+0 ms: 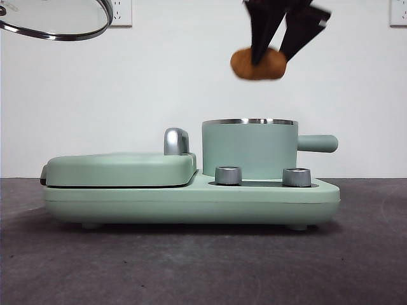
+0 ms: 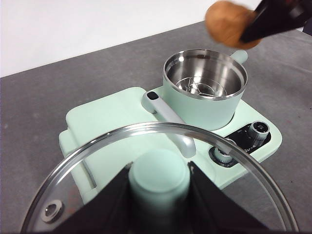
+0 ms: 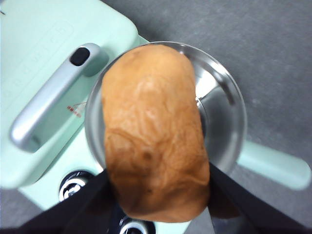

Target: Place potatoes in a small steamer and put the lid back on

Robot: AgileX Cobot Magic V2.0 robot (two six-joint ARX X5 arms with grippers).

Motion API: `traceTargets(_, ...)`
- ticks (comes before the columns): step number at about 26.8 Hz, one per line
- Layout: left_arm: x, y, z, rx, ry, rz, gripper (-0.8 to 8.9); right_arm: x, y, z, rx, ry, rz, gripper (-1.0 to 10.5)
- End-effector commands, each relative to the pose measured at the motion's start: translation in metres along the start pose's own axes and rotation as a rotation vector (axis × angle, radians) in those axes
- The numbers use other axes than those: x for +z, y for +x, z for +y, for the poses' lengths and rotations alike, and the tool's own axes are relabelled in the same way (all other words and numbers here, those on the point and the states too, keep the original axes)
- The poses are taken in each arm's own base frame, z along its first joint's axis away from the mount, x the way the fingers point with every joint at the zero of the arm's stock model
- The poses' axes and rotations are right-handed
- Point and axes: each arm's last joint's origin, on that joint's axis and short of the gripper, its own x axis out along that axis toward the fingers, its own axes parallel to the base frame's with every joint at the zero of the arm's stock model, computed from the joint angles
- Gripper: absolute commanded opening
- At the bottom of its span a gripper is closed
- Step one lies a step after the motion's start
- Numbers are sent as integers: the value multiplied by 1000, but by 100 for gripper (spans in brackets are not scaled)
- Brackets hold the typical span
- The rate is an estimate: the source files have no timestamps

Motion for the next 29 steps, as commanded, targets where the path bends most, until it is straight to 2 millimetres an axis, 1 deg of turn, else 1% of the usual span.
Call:
traceTargets(1,7,-3,0,1,17,-42,10,9,15,0,4,-22,-14,215)
traceTargets(8,7,-3,0,1,17,-41,10,9,58,-8,4,-9,49,215)
traceTargets(16,7,-3,0,1,17,-41,10,5,95,-13,9,2,116,215)
traceTargets(22,7,-3,0,1,17,-41,10,2,108,-13,13,5,148,232)
traceTargets(29,7,-3,0,1,17,-41,10,0,116,-14,14,6,160,233)
